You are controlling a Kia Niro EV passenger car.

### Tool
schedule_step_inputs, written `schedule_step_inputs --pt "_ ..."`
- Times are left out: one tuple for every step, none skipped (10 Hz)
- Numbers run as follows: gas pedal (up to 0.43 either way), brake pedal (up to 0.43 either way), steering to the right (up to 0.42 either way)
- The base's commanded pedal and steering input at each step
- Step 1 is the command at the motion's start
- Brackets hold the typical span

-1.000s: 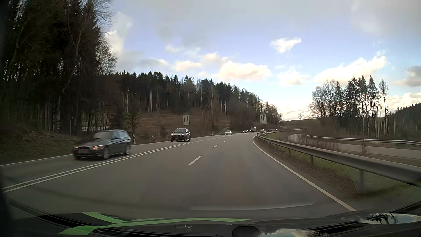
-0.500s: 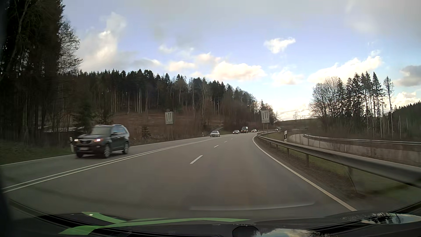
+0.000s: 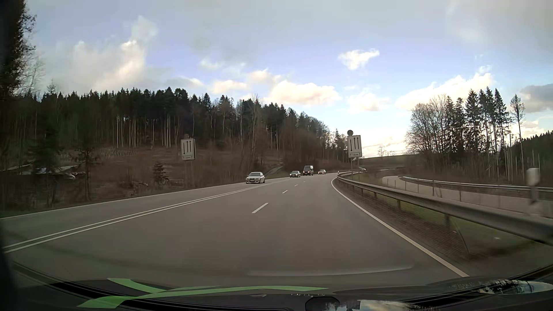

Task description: Follow the waypoints while adhering to traffic rules and regulations

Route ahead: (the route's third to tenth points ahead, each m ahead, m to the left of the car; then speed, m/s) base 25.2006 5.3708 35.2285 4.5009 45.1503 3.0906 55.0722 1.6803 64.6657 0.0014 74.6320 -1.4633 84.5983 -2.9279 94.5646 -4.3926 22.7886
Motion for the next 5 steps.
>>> schedule_step_inputs --pt "0.087 0.000 0.012" --pt "0.087 0.000 0.012" --pt "0.087 0.000 0.012" --pt "0.087 0.000 0.012" --pt "0.087 0.000 0.012"
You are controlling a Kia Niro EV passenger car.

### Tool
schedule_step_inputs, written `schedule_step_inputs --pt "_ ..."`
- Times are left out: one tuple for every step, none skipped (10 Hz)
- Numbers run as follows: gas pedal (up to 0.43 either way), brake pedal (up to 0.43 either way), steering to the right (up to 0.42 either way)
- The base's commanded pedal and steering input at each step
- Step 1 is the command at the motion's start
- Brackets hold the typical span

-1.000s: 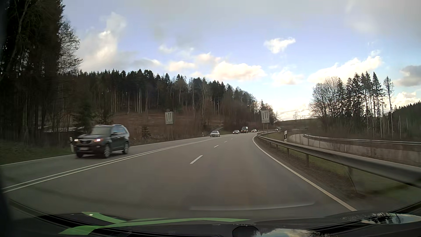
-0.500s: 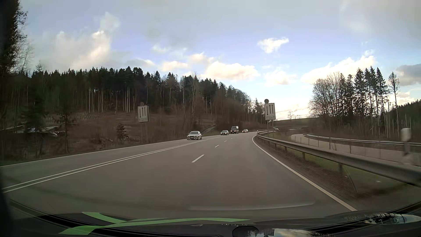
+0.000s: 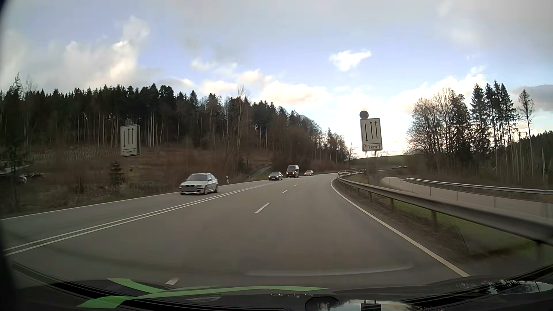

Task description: Follow the waypoints while adhering to traffic rules and regulations

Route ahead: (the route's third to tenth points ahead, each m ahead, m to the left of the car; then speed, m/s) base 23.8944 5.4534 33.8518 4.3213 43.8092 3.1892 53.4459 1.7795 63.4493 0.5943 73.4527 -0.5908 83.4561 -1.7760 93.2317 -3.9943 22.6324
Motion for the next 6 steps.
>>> schedule_step_inputs --pt "0.087 0.000 0.012" --pt "0.087 0.000 0.012" --pt "0.087 0.000 0.012" --pt "0.087 0.000 0.012" --pt "0.087 0.000 0.012" --pt "0.087 0.000 0.012"
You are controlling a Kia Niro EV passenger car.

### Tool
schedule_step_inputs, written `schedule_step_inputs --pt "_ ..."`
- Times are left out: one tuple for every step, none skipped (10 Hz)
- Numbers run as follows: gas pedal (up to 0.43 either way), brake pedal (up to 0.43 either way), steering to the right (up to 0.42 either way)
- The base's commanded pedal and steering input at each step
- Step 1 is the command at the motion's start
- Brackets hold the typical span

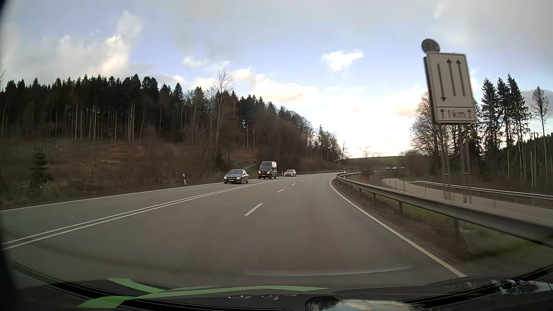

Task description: Follow the waypoints while adhering to traffic rules and regulations

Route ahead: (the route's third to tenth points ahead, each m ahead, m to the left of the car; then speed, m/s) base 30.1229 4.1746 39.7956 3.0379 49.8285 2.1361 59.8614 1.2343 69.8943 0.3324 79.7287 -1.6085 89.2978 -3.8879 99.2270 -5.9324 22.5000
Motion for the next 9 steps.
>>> schedule_step_inputs --pt "0.098 0.000 0.012" --pt "0.110 0.000 0.012" --pt "0.110 0.000 0.012" --pt "0.110 0.000 0.012" --pt "0.110 0.000 0.012" --pt "0.110 0.000 0.012" --pt "0.118 0.000 0.012" --pt "0.118 0.000 0.012" --pt "0.118 0.000 0.012"
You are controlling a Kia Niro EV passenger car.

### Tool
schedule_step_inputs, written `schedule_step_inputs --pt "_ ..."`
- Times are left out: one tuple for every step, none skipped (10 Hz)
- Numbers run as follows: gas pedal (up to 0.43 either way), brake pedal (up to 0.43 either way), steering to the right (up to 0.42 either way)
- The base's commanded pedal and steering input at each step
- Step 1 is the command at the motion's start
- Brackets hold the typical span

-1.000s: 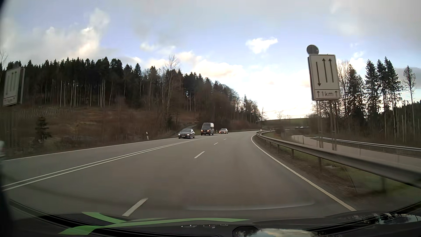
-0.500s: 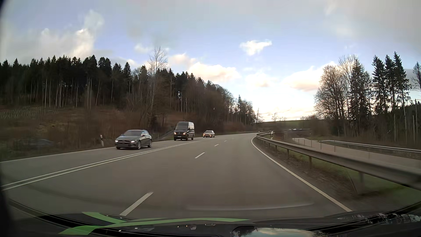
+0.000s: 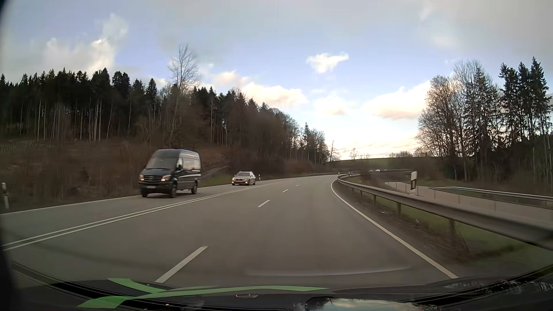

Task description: Follow the waypoints while adhering to traffic rules and regulations

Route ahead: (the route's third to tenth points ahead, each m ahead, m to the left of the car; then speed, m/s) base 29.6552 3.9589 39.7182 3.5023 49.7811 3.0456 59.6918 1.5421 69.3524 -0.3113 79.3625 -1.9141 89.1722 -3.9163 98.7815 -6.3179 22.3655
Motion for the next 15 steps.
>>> schedule_step_inputs --pt "0.118 0.000 0.012" --pt "0.118 0.000 0.012" --pt "0.118 0.000 0.012" --pt "0.118 0.000 0.012" --pt "0.118 0.000 0.012" --pt "0.118 0.000 0.012" --pt "0.118 0.000 0.012" --pt "0.118 0.000 0.012" --pt "0.118 0.000 0.012" --pt "0.130 0.000 0.012" --pt "0.130 0.000 0.012" --pt "0.130 0.000 0.012" --pt "0.130 0.000 0.011" --pt "0.130 0.000 0.012" --pt "0.130 0.000 0.011"
